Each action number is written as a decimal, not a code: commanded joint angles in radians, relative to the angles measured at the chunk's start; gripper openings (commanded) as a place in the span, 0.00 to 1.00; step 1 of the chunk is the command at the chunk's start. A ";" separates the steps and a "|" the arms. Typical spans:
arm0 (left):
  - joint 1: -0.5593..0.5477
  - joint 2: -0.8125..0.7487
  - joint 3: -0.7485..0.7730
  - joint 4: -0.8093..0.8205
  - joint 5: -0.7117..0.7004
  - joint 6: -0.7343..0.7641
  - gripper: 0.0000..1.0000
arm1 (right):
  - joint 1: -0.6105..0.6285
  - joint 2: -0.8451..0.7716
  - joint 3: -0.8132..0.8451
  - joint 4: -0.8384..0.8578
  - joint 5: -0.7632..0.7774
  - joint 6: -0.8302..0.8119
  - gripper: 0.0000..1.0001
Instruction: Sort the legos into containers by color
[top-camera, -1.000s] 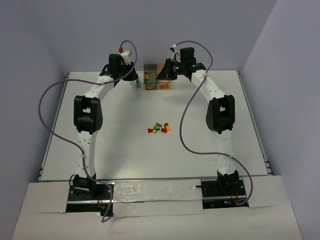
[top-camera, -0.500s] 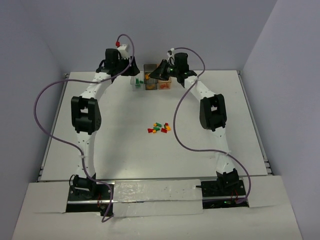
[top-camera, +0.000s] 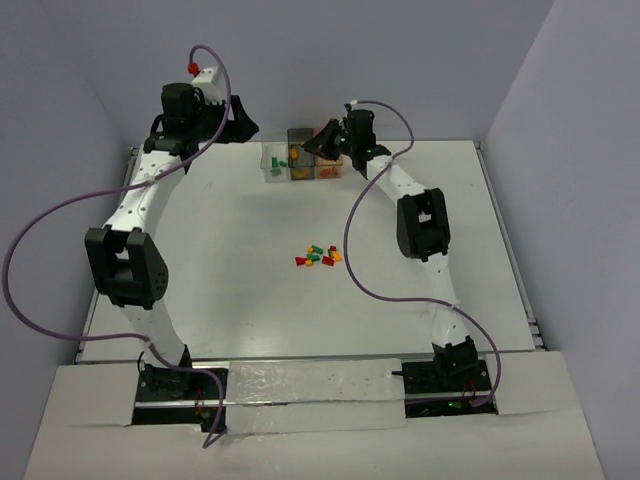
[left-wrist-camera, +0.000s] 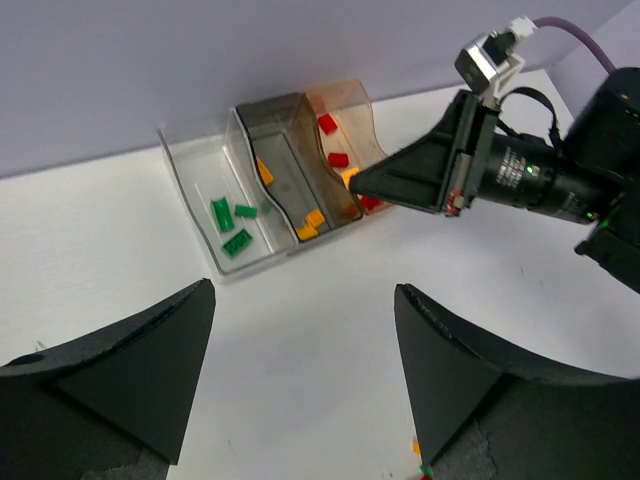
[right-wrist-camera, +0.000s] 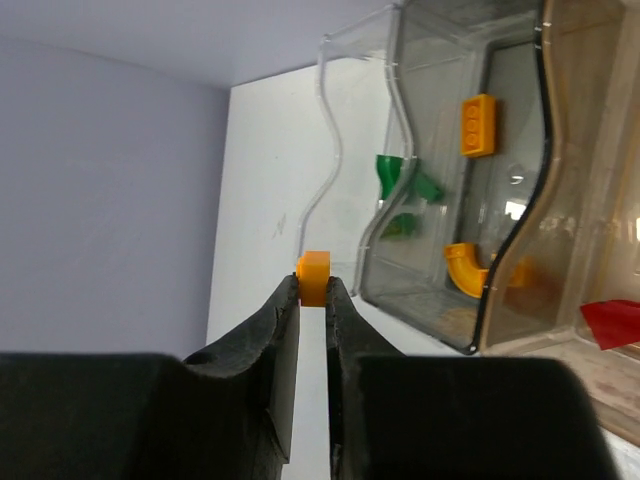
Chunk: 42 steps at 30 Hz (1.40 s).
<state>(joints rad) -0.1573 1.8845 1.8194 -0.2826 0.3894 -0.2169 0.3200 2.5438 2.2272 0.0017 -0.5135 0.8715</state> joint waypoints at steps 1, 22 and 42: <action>0.007 -0.061 -0.073 0.010 0.040 -0.036 0.82 | 0.018 0.039 0.051 0.031 0.055 -0.009 0.19; 0.014 -0.229 -0.343 0.090 0.213 0.036 0.73 | 0.021 -0.165 -0.006 0.007 -0.058 -0.127 0.65; -0.308 -0.323 -0.860 0.118 0.263 0.671 0.66 | -0.132 -0.804 -0.700 -0.393 -0.141 -0.598 0.81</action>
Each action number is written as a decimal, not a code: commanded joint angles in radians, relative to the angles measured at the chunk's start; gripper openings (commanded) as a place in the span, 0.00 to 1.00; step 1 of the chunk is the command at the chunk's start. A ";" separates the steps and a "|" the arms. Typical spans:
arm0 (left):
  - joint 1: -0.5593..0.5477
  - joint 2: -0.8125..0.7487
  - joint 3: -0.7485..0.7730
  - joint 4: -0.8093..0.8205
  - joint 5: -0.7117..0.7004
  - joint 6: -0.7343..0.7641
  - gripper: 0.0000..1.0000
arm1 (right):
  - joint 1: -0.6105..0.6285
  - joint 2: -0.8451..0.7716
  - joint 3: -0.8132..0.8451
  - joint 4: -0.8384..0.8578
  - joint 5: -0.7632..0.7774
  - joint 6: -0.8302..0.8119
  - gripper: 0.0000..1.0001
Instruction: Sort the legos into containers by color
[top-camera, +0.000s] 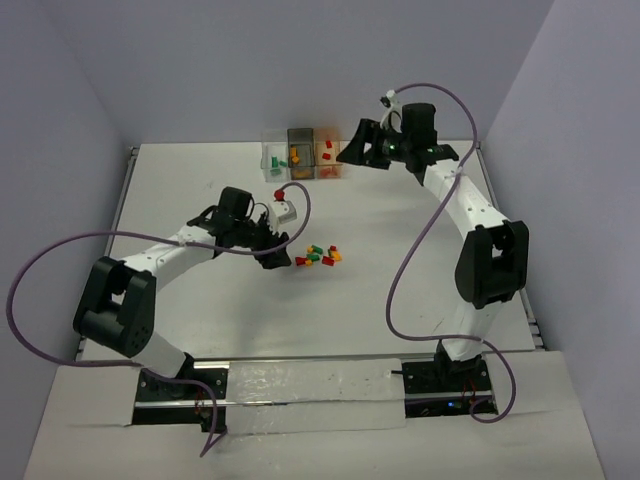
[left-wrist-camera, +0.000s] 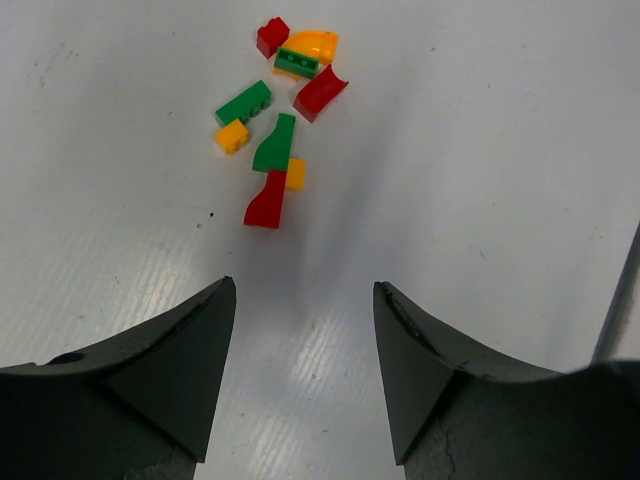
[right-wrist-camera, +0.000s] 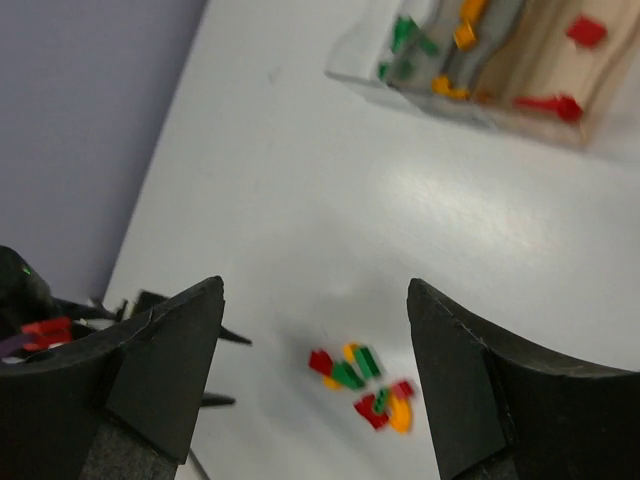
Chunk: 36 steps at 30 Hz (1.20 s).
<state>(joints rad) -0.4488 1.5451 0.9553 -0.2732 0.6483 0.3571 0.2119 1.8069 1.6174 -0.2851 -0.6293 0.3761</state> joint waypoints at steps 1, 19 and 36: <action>-0.034 0.031 0.010 0.105 -0.007 0.109 0.66 | -0.030 -0.079 -0.105 -0.113 -0.027 -0.111 0.81; -0.124 0.239 0.147 0.086 -0.189 0.194 0.58 | -0.086 -0.179 -0.313 -0.135 -0.091 -0.155 0.78; -0.160 0.326 0.222 -0.035 -0.235 0.264 0.44 | -0.100 -0.168 -0.305 -0.143 -0.109 -0.144 0.77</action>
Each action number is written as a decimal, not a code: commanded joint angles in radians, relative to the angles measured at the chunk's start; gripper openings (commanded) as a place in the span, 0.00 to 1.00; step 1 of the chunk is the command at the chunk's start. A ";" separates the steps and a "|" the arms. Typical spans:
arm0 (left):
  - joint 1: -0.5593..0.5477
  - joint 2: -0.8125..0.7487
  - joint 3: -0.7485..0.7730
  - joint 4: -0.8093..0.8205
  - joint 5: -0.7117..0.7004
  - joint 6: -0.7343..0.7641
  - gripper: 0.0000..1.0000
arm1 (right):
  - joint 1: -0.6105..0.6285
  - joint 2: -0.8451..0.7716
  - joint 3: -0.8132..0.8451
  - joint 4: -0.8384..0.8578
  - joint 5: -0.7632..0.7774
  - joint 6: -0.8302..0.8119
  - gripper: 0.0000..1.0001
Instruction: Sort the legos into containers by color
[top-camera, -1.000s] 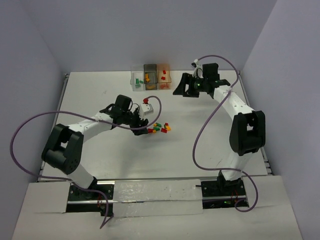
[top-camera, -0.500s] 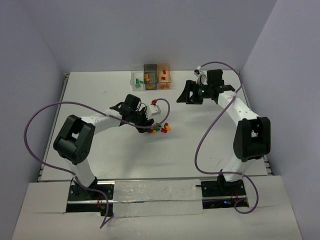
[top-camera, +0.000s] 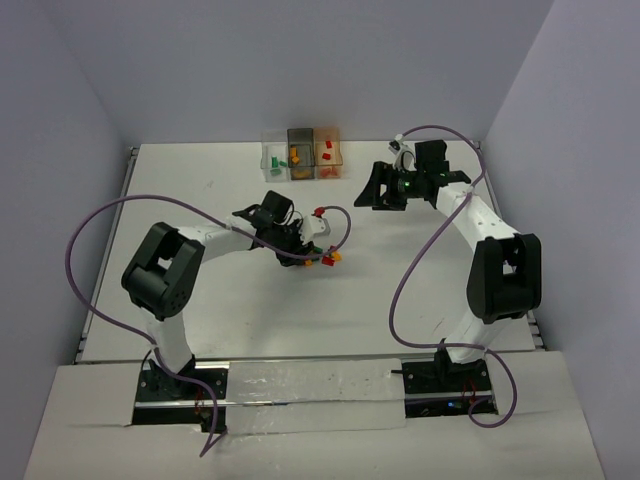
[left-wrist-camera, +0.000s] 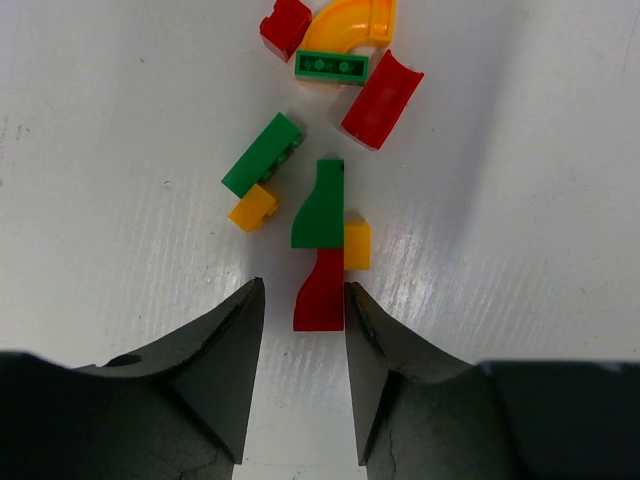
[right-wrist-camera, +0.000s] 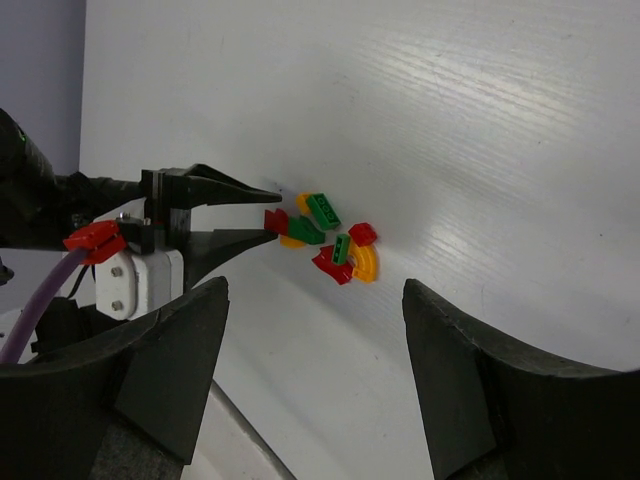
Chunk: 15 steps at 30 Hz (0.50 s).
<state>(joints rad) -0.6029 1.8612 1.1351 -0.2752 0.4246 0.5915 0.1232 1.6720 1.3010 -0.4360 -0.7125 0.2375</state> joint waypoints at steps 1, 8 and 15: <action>-0.006 0.009 0.041 -0.034 -0.012 0.032 0.43 | -0.011 -0.031 0.012 0.008 -0.028 -0.003 0.77; -0.014 -0.007 0.020 -0.032 -0.030 0.042 0.39 | -0.016 -0.017 0.015 0.008 -0.042 0.011 0.77; -0.026 -0.008 0.015 -0.031 -0.033 0.051 0.29 | -0.028 -0.008 0.017 0.008 -0.055 0.017 0.76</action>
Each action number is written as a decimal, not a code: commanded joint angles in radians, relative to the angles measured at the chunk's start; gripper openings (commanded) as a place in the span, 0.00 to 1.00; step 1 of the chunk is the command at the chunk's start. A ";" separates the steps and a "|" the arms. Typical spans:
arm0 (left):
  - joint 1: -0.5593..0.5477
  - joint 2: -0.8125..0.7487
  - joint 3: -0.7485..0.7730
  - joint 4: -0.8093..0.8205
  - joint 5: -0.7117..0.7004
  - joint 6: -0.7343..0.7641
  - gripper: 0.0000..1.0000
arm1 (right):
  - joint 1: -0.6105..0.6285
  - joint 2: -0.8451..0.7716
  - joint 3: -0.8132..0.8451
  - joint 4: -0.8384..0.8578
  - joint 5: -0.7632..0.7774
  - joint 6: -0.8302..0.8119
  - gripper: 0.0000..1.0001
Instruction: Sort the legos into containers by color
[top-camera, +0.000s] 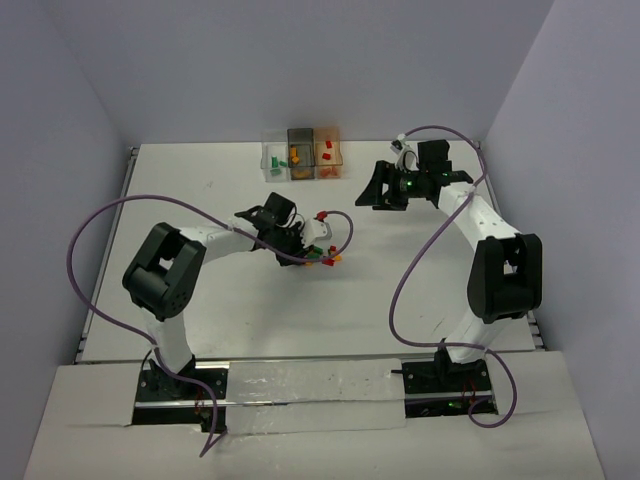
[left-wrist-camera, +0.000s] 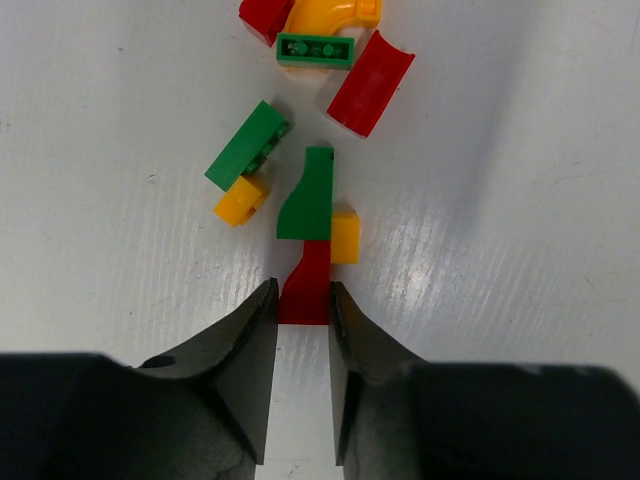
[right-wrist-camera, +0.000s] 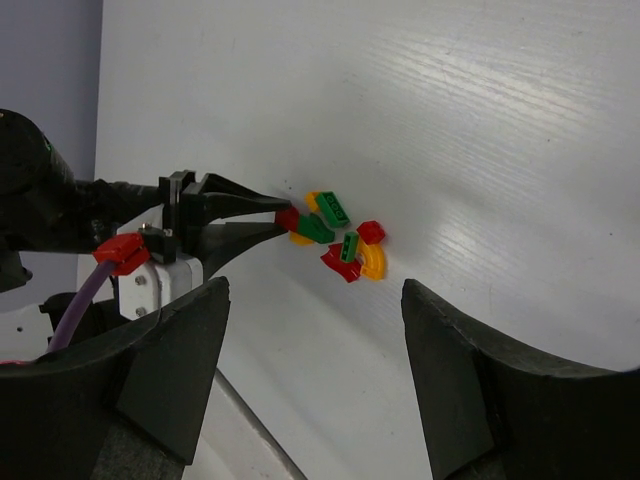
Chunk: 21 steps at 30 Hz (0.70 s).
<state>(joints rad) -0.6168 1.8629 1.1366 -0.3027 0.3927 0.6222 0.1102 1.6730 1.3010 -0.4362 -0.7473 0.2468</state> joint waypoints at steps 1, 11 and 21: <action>-0.011 -0.013 0.014 -0.003 0.000 0.021 0.27 | -0.015 -0.009 0.015 0.008 -0.020 0.009 0.76; -0.012 -0.094 0.018 0.016 -0.022 -0.056 0.03 | -0.026 -0.018 -0.017 0.051 -0.035 0.035 0.74; -0.018 -0.268 0.010 0.069 -0.194 -0.371 0.00 | -0.023 -0.098 -0.202 0.371 -0.183 0.318 0.70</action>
<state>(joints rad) -0.6222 1.6901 1.1366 -0.2892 0.2884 0.4091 0.0803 1.6453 1.1464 -0.2643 -0.8241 0.4049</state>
